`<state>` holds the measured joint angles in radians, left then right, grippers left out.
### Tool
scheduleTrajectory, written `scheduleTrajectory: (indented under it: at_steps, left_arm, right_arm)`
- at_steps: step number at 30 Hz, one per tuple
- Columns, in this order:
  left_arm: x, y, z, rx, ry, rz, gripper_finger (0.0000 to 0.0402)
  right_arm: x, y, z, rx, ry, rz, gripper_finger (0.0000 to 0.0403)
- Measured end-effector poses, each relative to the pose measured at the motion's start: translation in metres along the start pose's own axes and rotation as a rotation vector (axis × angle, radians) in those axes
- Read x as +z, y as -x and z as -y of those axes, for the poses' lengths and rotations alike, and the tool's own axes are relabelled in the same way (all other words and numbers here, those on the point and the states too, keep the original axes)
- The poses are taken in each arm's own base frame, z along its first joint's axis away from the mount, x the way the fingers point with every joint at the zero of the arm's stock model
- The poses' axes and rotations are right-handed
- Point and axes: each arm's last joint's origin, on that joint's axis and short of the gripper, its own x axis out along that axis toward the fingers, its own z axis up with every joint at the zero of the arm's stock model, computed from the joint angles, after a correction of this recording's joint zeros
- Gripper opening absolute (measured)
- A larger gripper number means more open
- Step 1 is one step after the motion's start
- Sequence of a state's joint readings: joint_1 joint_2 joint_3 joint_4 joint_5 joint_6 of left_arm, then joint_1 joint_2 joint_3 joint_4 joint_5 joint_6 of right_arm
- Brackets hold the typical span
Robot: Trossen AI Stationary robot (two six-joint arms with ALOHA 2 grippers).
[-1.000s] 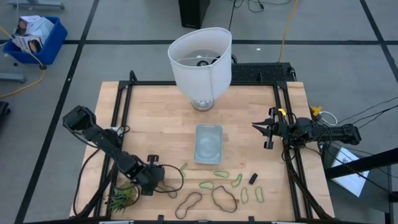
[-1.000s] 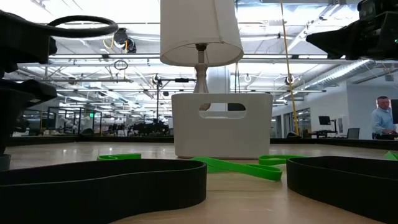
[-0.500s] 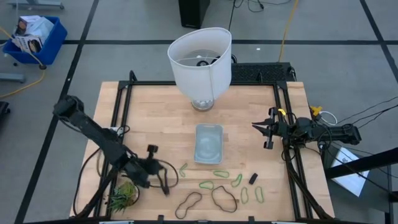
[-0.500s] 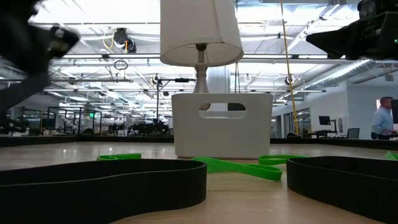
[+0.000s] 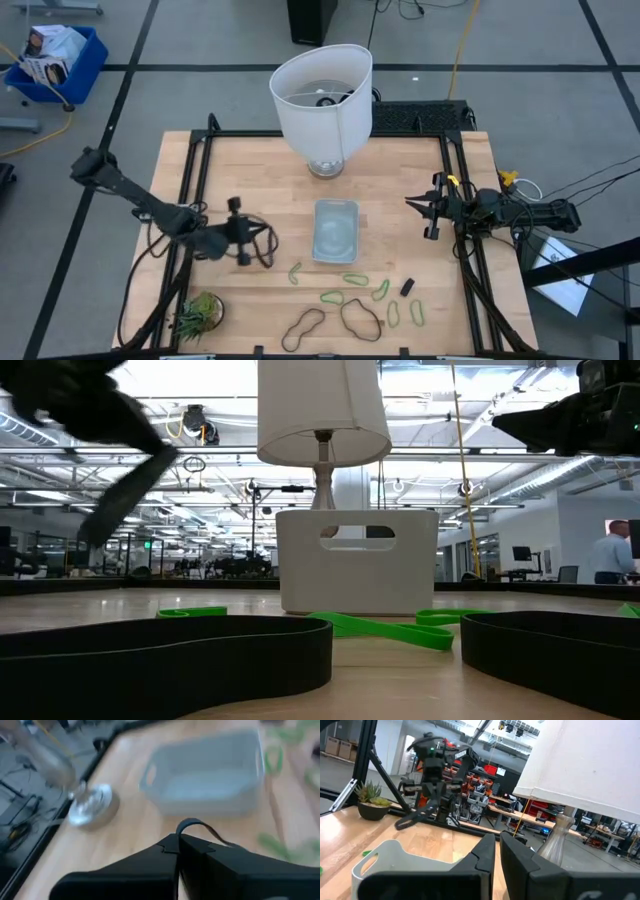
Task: Pick and place rubber bands into bin
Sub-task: Put the black rubber band into the gray bin
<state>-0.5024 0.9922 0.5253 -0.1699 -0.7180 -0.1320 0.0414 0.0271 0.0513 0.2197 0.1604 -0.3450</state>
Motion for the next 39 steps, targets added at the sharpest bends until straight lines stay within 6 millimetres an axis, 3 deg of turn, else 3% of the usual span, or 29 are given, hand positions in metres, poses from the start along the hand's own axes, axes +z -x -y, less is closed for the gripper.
scheduleTrajectory:
  at_steps: [7,15,23,28,33,39]
  left_arm:
    - [0.039,-0.035,-0.013,-0.006,0.014,0.201,0.0003]
    - [0.079,-0.091,-0.018,0.006,-0.087,0.154,0.0002]
    - [0.078,-0.156,-0.015,-0.078,-0.133,0.044,0.0002]
    - [0.069,-0.187,-0.008,-0.116,-0.175,-0.016,0.0003]
    - [0.062,-0.199,-0.003,-0.126,-0.209,-0.053,0.0012]
    - [0.062,-0.196,-0.004,-0.173,-0.143,-0.067,0.0073]
  right_arm:
    - [0.0,0.0,0.0,0.0,0.0,0.0,0.002]
    - [0.0,0.0,0.0,0.0,0.0,0.0,0.002]
    - [0.0,0.0,0.0,0.0,0.016,0.0,0.002]
    - [0.0,0.0,0.0,0.0,0.016,0.0,0.002]
    - [0.0,0.0,0.0,0.0,0.016,-0.001,0.002]
    - [0.0,0.0,0.0,-0.001,0.019,-0.001,0.002]
